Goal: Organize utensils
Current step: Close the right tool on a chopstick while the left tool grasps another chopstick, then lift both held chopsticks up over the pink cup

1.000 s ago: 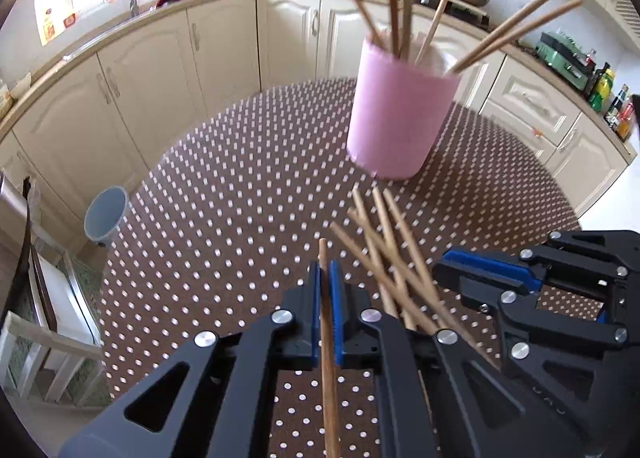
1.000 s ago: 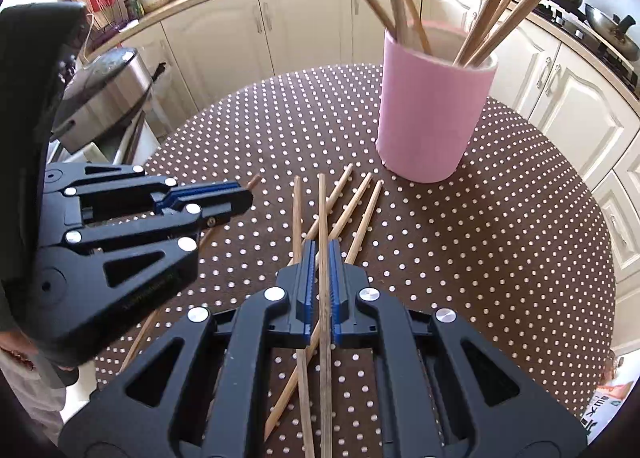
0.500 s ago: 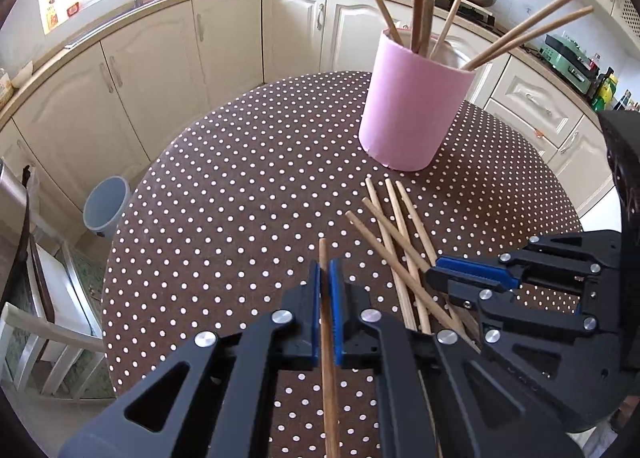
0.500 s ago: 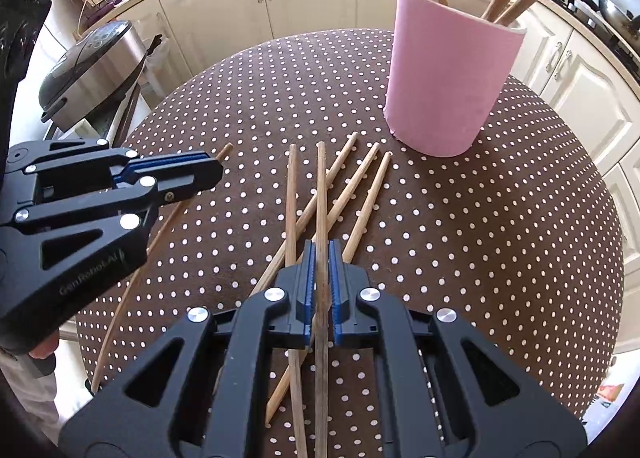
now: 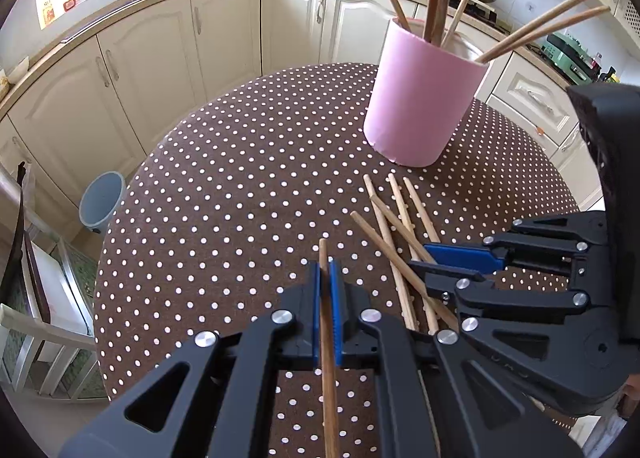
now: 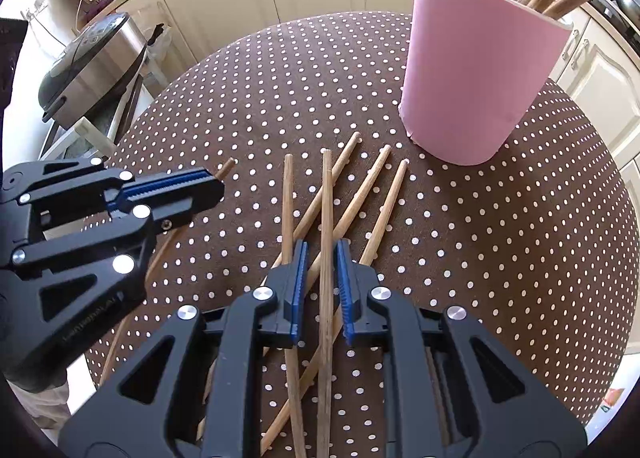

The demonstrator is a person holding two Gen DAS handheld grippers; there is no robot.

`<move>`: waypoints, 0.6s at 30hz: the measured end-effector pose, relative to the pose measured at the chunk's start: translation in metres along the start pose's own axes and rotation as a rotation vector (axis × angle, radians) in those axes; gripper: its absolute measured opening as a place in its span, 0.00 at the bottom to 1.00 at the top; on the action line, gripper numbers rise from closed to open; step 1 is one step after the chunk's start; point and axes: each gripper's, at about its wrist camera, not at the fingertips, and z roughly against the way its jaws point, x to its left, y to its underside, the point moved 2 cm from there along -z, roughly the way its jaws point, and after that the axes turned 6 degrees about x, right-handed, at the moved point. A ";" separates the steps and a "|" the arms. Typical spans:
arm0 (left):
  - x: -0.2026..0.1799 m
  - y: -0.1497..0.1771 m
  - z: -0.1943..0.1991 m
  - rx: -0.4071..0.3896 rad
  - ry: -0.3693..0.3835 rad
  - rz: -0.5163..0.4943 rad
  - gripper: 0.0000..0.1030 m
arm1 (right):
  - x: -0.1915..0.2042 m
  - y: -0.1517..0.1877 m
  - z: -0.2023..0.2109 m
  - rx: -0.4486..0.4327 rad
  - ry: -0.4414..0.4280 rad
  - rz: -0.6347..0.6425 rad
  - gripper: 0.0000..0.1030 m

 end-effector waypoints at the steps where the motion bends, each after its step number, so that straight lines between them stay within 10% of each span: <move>1: -0.001 -0.001 -0.001 0.001 0.001 0.000 0.05 | 0.000 0.000 0.000 -0.001 0.003 -0.001 0.12; 18: -0.015 0.007 0.009 -0.010 -0.005 -0.017 0.05 | -0.022 0.033 0.019 -0.028 -0.019 -0.037 0.09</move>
